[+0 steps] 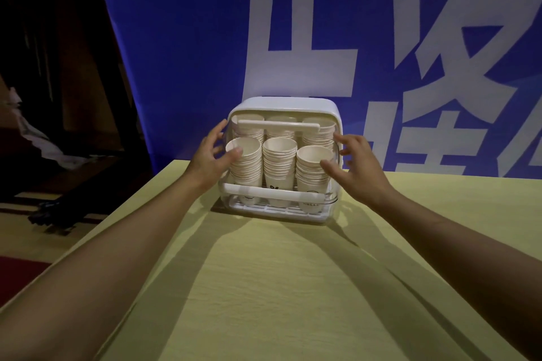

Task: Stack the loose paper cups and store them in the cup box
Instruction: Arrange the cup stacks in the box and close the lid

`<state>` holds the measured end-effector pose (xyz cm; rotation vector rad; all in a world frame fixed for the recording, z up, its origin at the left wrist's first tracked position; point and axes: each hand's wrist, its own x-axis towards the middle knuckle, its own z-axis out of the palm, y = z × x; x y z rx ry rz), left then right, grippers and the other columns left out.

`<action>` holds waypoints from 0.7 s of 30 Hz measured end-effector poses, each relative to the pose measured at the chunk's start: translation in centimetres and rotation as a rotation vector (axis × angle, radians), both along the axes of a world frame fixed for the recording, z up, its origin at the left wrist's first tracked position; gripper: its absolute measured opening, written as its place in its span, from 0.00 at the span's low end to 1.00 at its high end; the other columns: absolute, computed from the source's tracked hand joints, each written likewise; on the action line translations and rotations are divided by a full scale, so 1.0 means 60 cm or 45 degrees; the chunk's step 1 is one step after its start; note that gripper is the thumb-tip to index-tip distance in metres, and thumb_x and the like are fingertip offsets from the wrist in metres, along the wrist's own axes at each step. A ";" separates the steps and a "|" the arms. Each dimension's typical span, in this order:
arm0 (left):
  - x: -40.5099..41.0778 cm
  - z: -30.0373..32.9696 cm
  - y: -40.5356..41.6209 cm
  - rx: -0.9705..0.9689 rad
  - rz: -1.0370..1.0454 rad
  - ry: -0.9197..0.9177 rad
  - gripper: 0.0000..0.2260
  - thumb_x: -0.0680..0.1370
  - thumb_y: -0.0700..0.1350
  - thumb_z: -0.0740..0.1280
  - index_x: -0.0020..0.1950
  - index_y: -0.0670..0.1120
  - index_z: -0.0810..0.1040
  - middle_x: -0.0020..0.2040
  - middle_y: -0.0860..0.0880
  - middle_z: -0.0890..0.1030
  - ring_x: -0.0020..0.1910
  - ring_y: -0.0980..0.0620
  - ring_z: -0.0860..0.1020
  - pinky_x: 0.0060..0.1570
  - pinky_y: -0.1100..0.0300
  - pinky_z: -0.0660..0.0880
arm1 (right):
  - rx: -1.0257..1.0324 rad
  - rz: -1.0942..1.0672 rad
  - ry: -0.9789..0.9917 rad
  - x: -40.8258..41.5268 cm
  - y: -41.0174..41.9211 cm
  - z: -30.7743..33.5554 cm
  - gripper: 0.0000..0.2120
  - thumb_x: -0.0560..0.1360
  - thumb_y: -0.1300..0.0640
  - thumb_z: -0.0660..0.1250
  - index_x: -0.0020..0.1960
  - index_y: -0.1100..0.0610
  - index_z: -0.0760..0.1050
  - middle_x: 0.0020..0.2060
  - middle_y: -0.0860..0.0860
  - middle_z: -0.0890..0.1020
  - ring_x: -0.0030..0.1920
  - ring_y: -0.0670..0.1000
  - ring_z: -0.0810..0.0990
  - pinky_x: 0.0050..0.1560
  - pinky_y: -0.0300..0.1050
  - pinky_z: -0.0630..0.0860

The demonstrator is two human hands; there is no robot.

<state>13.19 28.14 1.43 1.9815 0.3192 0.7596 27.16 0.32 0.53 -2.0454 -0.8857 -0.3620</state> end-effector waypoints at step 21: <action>0.002 -0.061 -0.023 0.228 0.139 0.018 0.37 0.76 0.48 0.74 0.78 0.64 0.57 0.70 0.53 0.58 0.66 0.54 0.67 0.62 0.57 0.67 | -0.080 -0.073 -0.313 -0.029 0.015 -0.039 0.29 0.76 0.50 0.71 0.74 0.49 0.64 0.75 0.49 0.64 0.72 0.52 0.64 0.71 0.53 0.66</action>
